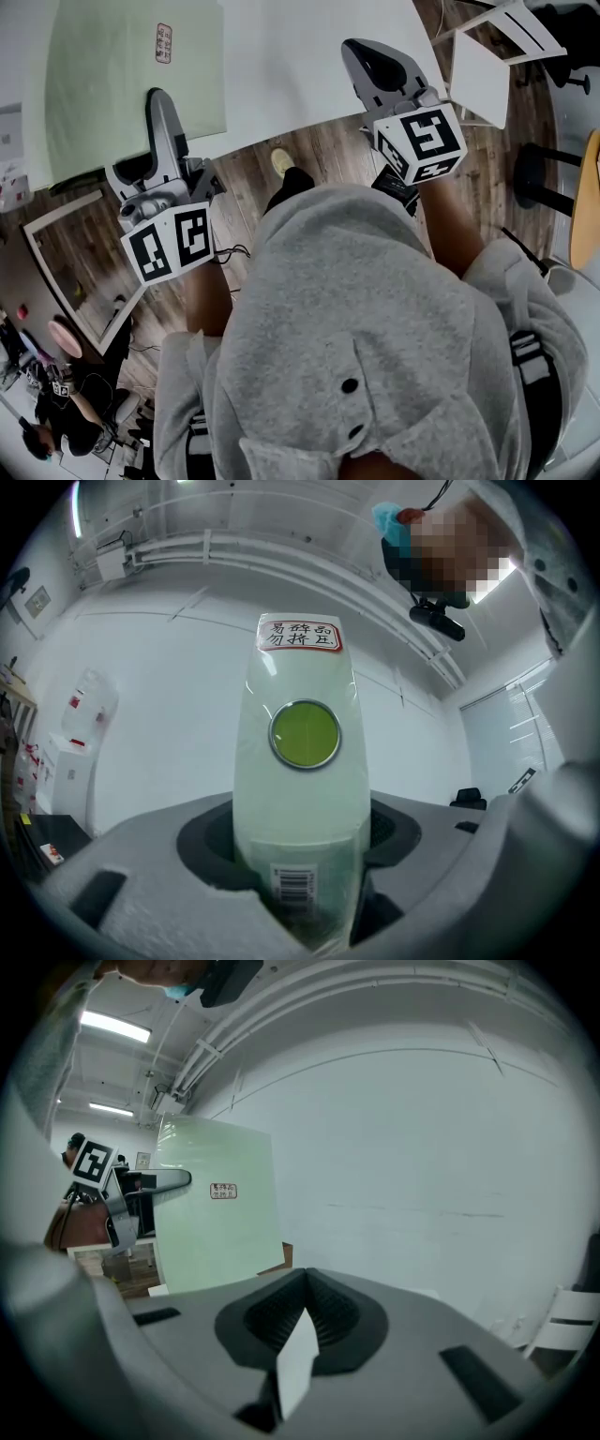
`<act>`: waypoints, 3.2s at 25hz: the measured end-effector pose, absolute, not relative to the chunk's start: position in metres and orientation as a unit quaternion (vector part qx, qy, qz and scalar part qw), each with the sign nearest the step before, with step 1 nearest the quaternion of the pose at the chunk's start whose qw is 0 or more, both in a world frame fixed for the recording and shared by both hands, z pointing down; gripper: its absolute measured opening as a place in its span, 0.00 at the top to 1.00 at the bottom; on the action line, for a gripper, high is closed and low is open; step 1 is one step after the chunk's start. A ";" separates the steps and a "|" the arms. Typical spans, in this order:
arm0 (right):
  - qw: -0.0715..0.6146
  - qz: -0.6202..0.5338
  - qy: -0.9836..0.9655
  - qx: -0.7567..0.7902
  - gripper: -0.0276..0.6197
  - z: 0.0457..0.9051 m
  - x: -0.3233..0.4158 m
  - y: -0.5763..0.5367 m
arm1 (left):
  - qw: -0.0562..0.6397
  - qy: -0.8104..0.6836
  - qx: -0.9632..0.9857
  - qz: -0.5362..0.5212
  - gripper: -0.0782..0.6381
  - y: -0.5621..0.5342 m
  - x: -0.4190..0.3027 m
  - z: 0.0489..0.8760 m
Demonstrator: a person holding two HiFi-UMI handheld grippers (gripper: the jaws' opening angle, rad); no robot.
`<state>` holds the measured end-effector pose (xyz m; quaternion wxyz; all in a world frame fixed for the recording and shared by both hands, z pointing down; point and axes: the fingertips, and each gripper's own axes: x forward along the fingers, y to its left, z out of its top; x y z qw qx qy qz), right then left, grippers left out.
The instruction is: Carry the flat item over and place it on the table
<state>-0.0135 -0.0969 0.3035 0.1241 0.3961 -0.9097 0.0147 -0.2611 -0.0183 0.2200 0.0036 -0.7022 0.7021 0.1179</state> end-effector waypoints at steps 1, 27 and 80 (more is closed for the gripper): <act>0.125 0.014 -0.909 0.397 0.91 0.303 -0.018 -0.098 | 0.004 0.700 -0.704 0.118 0.50 -0.020 -0.265 0.219; 0.128 0.002 -0.903 0.409 0.91 0.300 -0.038 -0.121 | 0.000 0.687 -0.717 0.121 0.50 -0.049 -0.284 0.217; 0.130 0.054 -0.896 0.422 0.91 0.348 0.004 -0.287 | 0.023 0.732 -0.677 0.075 0.50 -0.251 -0.298 0.230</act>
